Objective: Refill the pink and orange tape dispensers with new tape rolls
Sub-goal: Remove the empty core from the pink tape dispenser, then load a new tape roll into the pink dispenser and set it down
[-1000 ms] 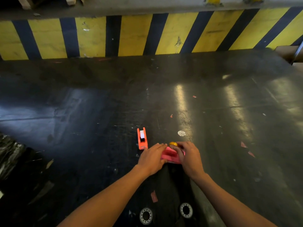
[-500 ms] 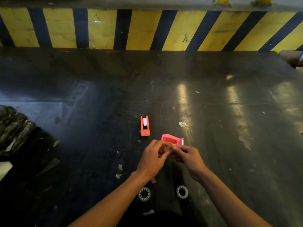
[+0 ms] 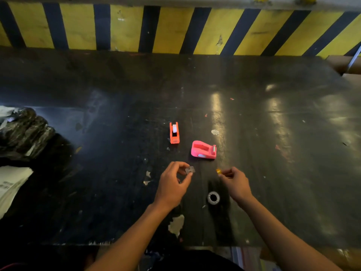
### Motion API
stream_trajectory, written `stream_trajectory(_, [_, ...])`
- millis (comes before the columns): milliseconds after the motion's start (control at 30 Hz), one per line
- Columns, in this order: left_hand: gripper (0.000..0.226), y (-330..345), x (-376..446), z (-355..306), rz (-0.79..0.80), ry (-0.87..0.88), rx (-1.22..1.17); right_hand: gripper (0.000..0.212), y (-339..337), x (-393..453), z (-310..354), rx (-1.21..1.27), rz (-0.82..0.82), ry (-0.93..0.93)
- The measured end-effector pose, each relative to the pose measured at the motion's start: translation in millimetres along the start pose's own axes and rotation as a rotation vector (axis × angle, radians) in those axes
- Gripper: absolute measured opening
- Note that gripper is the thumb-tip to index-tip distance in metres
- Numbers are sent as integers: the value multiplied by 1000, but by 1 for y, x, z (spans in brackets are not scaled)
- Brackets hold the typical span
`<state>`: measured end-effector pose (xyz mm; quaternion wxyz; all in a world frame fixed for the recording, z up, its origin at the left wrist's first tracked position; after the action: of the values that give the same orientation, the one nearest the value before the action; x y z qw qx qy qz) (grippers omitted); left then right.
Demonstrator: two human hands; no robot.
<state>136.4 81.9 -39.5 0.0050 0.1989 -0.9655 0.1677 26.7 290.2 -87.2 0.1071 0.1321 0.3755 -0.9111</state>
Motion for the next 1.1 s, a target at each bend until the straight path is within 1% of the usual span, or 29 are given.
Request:
stream_trajectory(67, [23,-5,-11,4,-32,-3,8,10,-3,2,-15,-219,-2,-31])
stream_trajectory(133, [26,-10,-20,6,-77,-5,28,14,-3,1,-25,-403,12,-100])
stream_trajectory(233, [27,-12,-30,7,-80,-36,23,17,0,-1,-37,-588,48,-170])
stream_trajectory(333, [25,-16,-37,8,-87,-82,-9,23,2,-7,-40,-610,53,-171])
stream_trajectory(400, [25,-20,-41,10,-101,-118,-29,26,-1,-18,-34,-532,-42,-166])
stream_trajectory(433, [25,-22,-43,11,-113,-138,-40,27,-1,-26,-29,-488,-91,-193])
stream_trajectory(467, [24,-23,-46,12,-127,-158,-54,30,3,-33,-24,-445,-98,-248])
stream_trajectory(500, [23,-25,-47,13,-140,-178,-70,36,11,-41,-19,-426,-39,-311])
stream_trajectory(533, [22,-25,-49,14,-149,-195,-86,46,22,-47,-16,-436,65,-377])
stream_trajectory(600, [20,-23,-52,14,-149,-221,-108,64,45,-58,-16,-561,286,-424])
stream_trajectory(633, [20,-21,-53,13,-140,-231,-115,66,52,-61,-18,-626,342,-424])
stream_trajectory(667, [20,-20,-54,12,-131,-237,-123,61,57,-61,-21,-657,349,-428])
stream_trajectory(700, [20,-18,-55,11,-123,-240,-131,52,57,-60,-21,-647,332,-421])
stream_trajectory(767, [20,-17,-57,9,-112,-242,-141,35,53,-58,-20,-528,297,-358])
stream_trajectory(833, [20,-18,-59,8,-109,-247,-152,29,46,-57,-16,-287,318,-246])
stream_trajectory(933, [21,-19,-58,9,-110,-269,-172,35,38,-67,0,203,416,-109])
stream_trajectory(1033, [21,-20,-53,6,-89,-269,-173,36,33,-77,20,492,465,-32])
stream_trajectory(1100, [21,-19,-48,1,-72,-261,-187,34,30,-81,31,720,488,67])
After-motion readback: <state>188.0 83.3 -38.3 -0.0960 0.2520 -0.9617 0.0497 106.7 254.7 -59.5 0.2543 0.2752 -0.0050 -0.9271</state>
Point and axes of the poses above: each hand's wrist, its own x-axis towards the middle knuckle, its own y-axis out of the palm, z = x × y, the point moved 6 cm from there along x, towards the middle knuckle, and after that the axes turned 9 degrees about -x, right-handed, at the moved point
